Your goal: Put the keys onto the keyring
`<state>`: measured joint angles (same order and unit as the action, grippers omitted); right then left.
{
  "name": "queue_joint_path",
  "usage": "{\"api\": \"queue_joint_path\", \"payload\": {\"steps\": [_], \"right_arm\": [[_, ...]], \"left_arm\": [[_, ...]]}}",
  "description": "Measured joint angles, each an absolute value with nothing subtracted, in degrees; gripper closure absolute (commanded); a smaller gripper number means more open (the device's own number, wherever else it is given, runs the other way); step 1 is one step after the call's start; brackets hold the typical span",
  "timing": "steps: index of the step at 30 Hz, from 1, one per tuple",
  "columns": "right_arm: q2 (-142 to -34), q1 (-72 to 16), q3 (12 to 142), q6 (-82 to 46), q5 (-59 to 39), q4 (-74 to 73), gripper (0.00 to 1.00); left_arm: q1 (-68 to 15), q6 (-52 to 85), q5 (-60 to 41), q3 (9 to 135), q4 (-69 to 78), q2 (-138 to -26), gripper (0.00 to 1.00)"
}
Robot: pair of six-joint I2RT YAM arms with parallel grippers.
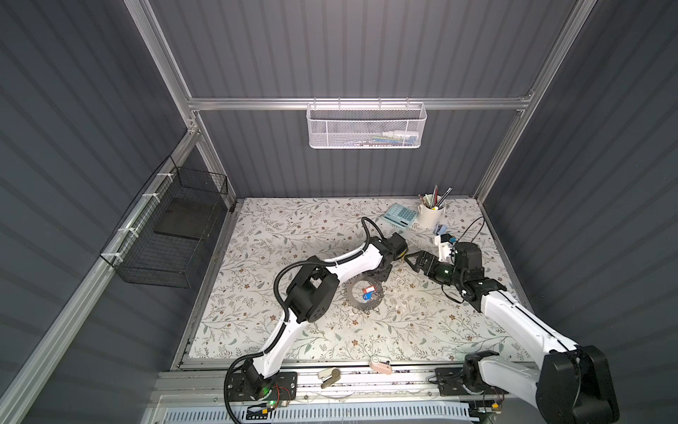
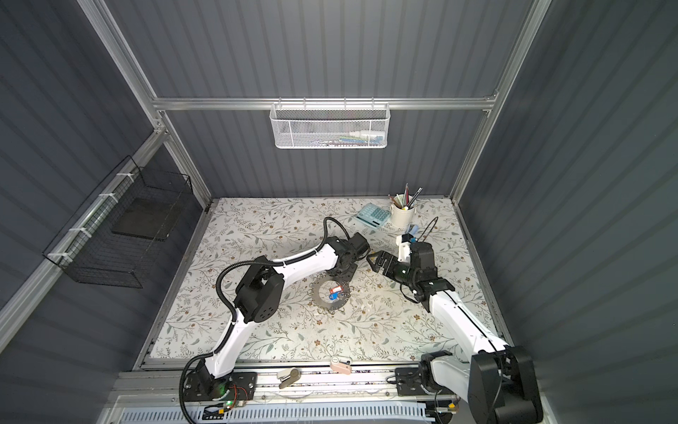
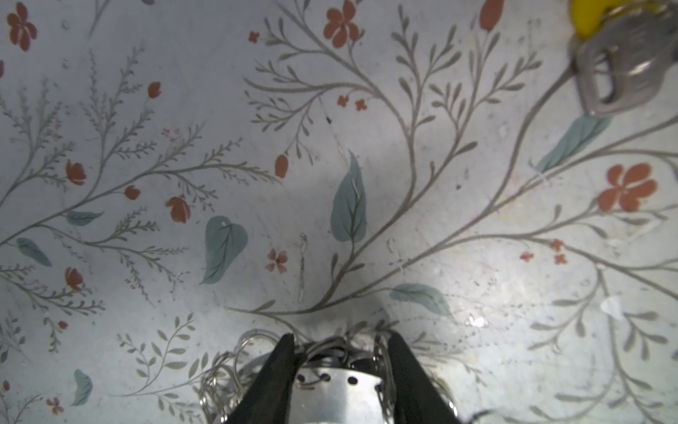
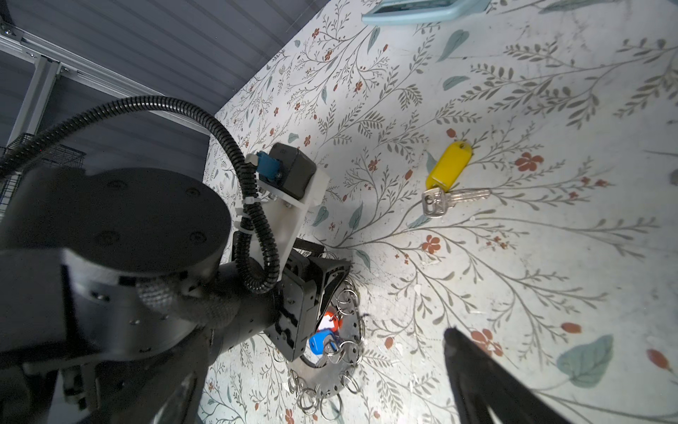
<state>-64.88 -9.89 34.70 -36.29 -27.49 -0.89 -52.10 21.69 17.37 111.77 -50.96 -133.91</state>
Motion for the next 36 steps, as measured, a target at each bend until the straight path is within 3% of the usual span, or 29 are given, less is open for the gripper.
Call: {"api": "queue_joint_path", "payload": {"steps": [13,21,36], "right_arm": [[-65.2,-9.9,34.4,-36.9,-28.0,-1.7,0.01],[-65.3,-9.9,34.4,-37.1,-28.2,-1.8,0.01],[-65.7,-9.9,34.2,-37.2,-28.6,-2.2,0.01]], "left_arm": [[-52.1,23.0,15.6,110.8,-49.7,-133.0,0.72],[-52.1,23.2,14.1,109.9,-49.6,-131.3,0.65],[-50.5,23.6,11.8,107.9,-47.7,-130.9,0.68]]}}
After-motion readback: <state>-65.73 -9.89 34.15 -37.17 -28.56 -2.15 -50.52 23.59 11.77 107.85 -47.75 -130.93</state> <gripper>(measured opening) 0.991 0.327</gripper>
